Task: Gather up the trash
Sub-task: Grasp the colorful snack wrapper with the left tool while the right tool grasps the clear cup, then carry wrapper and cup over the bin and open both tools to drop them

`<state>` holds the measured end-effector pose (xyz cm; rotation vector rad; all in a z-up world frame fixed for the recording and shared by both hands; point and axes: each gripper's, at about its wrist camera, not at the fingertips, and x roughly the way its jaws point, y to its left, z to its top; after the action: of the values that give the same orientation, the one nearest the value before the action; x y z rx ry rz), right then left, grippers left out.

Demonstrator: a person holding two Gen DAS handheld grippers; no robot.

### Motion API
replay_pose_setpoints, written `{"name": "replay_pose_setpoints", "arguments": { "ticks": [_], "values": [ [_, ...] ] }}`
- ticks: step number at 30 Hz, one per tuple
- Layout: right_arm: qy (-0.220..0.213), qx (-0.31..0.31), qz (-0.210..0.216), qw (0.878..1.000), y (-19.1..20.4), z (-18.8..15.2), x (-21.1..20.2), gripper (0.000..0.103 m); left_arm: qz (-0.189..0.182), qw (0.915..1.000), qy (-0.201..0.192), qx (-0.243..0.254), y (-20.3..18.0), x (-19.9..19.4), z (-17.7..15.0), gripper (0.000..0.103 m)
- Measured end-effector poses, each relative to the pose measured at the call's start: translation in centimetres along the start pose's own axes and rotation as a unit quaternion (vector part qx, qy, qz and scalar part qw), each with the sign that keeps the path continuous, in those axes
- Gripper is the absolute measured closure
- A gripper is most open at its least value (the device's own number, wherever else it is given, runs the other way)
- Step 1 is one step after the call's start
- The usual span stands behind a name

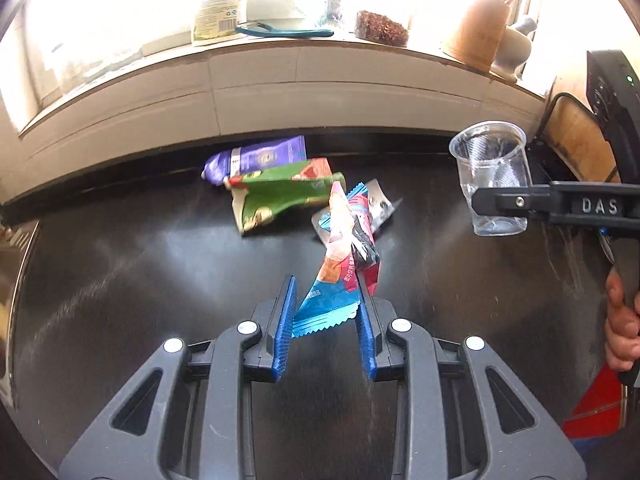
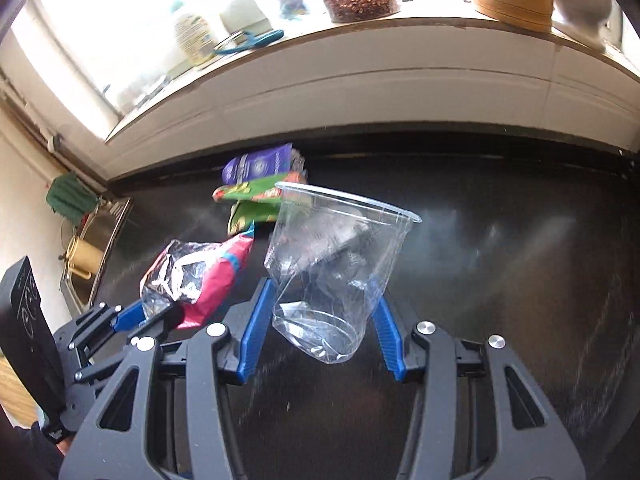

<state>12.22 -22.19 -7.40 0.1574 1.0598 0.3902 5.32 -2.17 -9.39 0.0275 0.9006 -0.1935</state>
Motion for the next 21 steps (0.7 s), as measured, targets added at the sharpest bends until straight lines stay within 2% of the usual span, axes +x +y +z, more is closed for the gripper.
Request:
{"name": "replay_pose_setpoints", "arguments": {
  "ticks": [4,12,17,21],
  "values": [
    [0.01,-0.007,-0.003,1.0,0.8,-3.7,-1.0,0.054,0.005,0.9999,0.001,0.012,-1.1,-1.9,-2.7,0.075],
    [0.009,-0.016,-0.007,1.0,1.2,-6.4,-2.3,0.054,0.009,0.9998,-0.003,0.016,-1.4,-3.4,-4.6,0.075],
    [0.003,-0.047,0.006,0.999,3.8,-6.3,-2.9,0.054,0.029,0.9993,-0.024,-0.003,-0.1,-5.6,-5.2,0.075],
    [0.013,-0.104,0.033,0.994,8.8,-6.2,-1.9,0.054,0.061,0.9968,-0.038,-0.037,2.4,-8.0,-6.4,0.075]
  ]
}}
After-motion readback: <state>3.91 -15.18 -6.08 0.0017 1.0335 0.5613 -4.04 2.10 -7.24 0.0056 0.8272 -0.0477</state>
